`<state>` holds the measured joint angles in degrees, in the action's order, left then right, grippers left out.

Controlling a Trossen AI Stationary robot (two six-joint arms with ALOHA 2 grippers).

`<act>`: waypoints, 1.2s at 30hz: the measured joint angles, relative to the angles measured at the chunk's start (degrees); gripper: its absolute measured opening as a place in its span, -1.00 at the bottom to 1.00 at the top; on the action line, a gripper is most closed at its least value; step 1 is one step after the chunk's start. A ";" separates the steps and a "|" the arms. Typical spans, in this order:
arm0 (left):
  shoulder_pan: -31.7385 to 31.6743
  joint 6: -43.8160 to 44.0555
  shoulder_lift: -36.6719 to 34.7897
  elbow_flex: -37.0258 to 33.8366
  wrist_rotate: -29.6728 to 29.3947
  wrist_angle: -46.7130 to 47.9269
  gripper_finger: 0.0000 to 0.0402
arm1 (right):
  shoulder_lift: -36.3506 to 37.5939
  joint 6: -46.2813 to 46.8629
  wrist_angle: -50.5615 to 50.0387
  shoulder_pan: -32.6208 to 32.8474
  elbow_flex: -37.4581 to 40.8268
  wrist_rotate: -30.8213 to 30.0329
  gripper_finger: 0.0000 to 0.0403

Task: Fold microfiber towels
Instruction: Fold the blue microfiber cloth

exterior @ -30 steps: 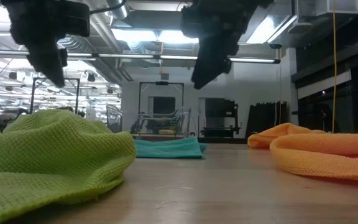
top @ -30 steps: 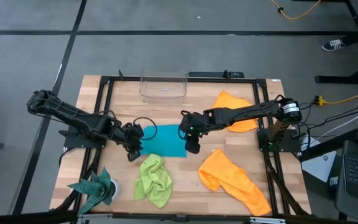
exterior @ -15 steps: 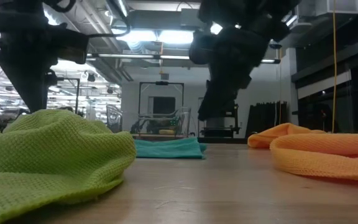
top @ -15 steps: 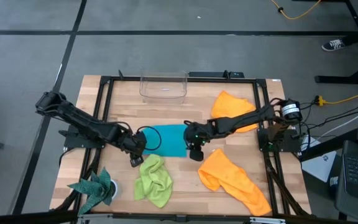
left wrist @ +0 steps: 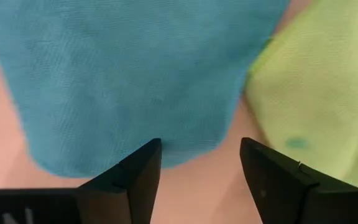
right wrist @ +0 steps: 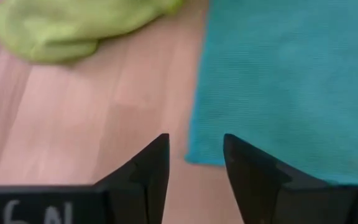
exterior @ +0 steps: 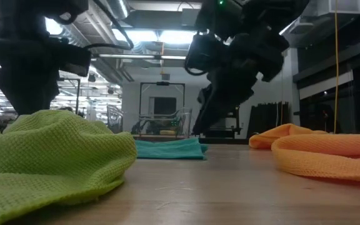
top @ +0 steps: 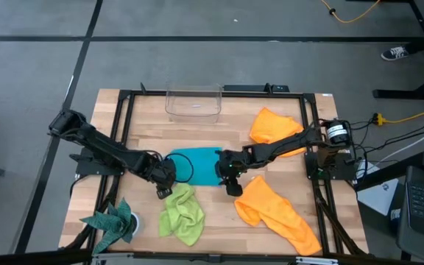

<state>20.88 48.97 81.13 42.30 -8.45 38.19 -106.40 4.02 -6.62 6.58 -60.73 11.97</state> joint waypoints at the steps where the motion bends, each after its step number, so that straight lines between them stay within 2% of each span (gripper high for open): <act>1: -0.12 0.00 0.50 0.00 -0.95 -0.41 0.06 | -0.35 -1.06 0.10 0.19 0.00 0.19 -0.24; 4: -0.26 0.00 1.77 0.00 -4.24 -0.44 0.06 | -1.09 -5.23 0.76 0.81 0.00 0.21 -0.23; 7: -0.34 -0.01 3.04 0.00 -4.59 -0.78 0.06 | -1.89 -7.36 1.26 0.97 0.00 0.21 -0.23; 17: -0.28 0.16 4.57 0.00 2.40 -3.78 0.06 | -4.63 -5.84 3.93 0.97 -0.01 0.68 -0.23; 21: -0.34 0.37 4.33 0.00 5.02 -4.38 0.06 | -5.81 -5.82 4.72 0.97 -0.04 -2.21 -0.23; 31: -0.19 0.13 4.34 0.00 4.56 -4.42 0.06 | -6.49 -9.45 5.85 1.22 -0.07 -4.30 -0.24; 36: -0.08 -1.43 4.39 0.00 2.37 -4.42 0.06 | -6.37 -10.53 4.35 2.34 -0.13 -10.42 -0.24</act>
<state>20.80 47.54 85.52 42.30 -6.08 33.77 -112.76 -6.51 -2.27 8.92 -60.86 1.55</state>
